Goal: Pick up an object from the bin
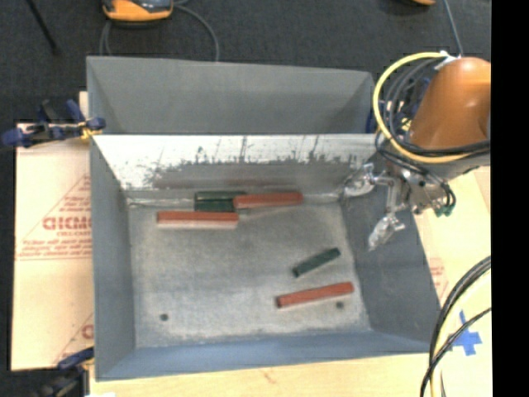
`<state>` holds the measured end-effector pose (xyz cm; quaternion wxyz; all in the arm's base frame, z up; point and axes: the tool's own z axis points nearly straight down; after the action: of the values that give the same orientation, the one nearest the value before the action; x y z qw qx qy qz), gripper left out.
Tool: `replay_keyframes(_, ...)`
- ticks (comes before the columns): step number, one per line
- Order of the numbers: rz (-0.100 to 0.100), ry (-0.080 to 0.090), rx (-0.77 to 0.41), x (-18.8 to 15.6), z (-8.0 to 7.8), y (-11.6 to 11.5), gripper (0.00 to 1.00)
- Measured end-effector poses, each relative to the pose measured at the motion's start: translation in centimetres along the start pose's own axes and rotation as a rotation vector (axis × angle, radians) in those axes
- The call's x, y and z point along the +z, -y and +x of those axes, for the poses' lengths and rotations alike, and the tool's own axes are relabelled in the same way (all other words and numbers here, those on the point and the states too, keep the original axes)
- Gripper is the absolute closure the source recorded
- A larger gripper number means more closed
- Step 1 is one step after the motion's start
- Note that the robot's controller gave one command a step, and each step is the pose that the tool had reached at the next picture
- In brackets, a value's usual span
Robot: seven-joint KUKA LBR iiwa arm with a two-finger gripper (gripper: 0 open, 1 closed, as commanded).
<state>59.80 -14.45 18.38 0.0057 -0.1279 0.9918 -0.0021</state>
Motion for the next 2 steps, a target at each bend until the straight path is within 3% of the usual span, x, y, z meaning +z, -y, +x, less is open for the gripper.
replay_keyframes(1, -0.003, -0.005, -0.001, 0.3, 0.1, -0.1, 0.00)
replay_keyframes(2, 0.000, -0.002, -0.052, 5.0, 1.7, -1.9, 0.00)
